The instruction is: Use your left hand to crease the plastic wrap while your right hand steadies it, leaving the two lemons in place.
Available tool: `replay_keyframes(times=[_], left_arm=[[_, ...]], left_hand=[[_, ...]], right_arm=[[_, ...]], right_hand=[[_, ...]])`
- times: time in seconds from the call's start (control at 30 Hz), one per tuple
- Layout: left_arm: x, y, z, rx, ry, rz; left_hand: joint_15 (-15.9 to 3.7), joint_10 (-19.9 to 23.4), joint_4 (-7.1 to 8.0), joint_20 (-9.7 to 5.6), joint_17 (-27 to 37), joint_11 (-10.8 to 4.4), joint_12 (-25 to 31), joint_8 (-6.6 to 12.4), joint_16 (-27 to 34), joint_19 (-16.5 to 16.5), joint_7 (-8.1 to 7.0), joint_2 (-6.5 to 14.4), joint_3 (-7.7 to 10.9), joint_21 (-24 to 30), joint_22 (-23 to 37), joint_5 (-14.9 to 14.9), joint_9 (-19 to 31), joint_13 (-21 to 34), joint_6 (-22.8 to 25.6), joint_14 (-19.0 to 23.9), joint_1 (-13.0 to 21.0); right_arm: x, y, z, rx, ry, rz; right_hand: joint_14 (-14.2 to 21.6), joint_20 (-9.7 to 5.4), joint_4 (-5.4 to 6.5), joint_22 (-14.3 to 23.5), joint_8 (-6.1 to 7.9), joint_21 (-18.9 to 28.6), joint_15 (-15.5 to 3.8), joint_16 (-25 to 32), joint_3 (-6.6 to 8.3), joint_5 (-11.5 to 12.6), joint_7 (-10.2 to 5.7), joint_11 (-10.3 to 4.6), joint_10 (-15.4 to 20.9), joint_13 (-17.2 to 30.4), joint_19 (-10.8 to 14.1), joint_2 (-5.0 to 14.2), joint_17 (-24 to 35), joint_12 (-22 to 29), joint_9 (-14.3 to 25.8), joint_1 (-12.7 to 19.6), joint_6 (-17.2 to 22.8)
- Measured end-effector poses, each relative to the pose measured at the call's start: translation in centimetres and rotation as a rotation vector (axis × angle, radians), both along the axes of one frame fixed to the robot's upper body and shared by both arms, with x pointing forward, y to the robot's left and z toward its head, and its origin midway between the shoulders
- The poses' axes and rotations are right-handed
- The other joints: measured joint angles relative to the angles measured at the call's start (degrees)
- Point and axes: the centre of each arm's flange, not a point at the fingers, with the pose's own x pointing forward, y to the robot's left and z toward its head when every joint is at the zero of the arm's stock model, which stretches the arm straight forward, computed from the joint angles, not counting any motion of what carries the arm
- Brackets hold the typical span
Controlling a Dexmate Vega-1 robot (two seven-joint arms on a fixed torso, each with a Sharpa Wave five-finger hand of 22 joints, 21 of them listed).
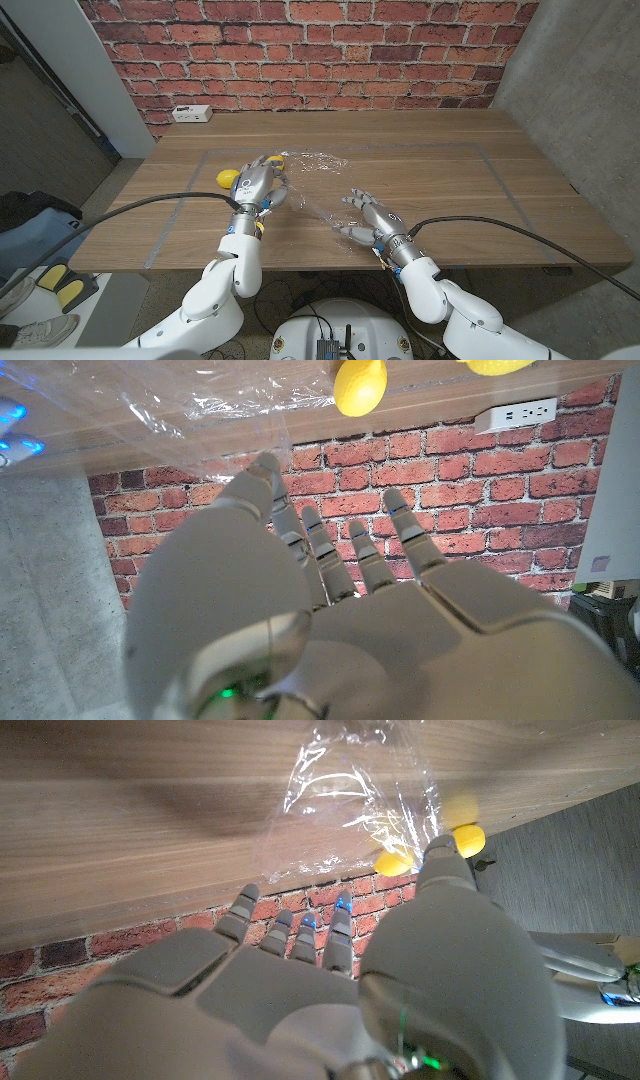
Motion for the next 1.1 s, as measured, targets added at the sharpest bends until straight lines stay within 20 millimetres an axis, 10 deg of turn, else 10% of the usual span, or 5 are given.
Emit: replay_keyframes(times=[0.8, 1.1], left_arm=[[-1.2, 1.6, 0.7, -0.118, -0.044, -0.099], [-1.5, 1.9, 0.8, -0.144, -0.047, -0.125]], left_hand=[[0.02, 0.84, 0.01, 0.31, 0.00, 0.17, 0.44, 0.20, 0.00, 0.31, 0.20, 0.00, 0.49, 0.22, -0.01, 0.11, 0.02, 0.00, -0.20, 1.06, 0.00], [0.02, 0.92, -0.09, 0.31, 0.00, 0.10, 0.44, 0.18, 0.00, 0.30, 0.24, 0.00, 0.59, 0.22, -0.01, 0.11, 0.03, -0.01, -0.24, 1.05, 0.00]], right_arm=[[2.5, 2.2, 0.3, -0.022, -0.157, -0.097], [3.7, 1.5, 0.3, -0.003, -0.200, -0.167]], right_hand=[[3.33, -1.55, -2.13, 0.09, 3.77, 1.88, -1.44, 1.21, 1.74, 2.34, -0.14, -0.81, 5.03, -0.01, 3.65, 1.59, 0.27, 1.99, 0.53, 3.89, 7.66], [10.02, -3.66, -4.50, -0.03, 9.75, 3.38, -3.36, 3.67, 5.21, 1.96, -1.19, -4.09, 14.82, -0.01, 9.35, 5.53, 0.11, 4.13, 0.50, 10.23, 23.88]])
